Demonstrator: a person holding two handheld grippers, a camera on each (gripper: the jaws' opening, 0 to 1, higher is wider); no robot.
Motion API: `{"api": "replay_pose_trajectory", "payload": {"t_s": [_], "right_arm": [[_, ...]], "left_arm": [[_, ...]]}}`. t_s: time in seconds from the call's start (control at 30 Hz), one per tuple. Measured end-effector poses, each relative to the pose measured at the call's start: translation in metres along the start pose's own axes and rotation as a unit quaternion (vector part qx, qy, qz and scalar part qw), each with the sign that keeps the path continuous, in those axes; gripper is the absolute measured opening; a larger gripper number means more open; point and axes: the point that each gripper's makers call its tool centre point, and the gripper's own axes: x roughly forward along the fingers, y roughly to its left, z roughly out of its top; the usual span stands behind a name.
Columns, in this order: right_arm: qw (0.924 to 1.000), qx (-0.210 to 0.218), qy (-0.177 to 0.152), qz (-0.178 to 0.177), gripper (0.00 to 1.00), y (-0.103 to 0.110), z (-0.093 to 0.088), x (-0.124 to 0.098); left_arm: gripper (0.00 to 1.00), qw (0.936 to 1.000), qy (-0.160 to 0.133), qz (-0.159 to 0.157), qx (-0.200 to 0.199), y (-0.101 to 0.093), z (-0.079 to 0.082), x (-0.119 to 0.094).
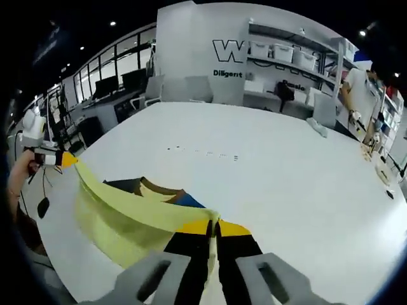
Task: Fold the garment on the visible template until the final outline fits inside the template.
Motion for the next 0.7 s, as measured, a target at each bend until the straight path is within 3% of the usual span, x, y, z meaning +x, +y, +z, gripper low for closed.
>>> {"api": "replay_pose_trajectory", "payload": {"t_s": [0.27,0.5,0.7], "right_arm": [[0.9995,0.000,0.032,-0.006,0.00,-0.008,-0.005,0.042],[0.9968,-0.010,0.079,-0.006,0.00,-0.013,-0.029,0.079],[0.9962,-0.014,0.086,-0.006,0.00,-0.017,-0.036,0.097]], "left_arm": [[0.00,0.9993,0.020,0.009,-0.030,0.015,0.001,0.039],[0.00,0.9968,0.058,0.016,-0.053,0.029,-0.019,0.077],[0.00,0.9956,0.074,0.023,-0.053,0.031,-0.032,0.093]]}}
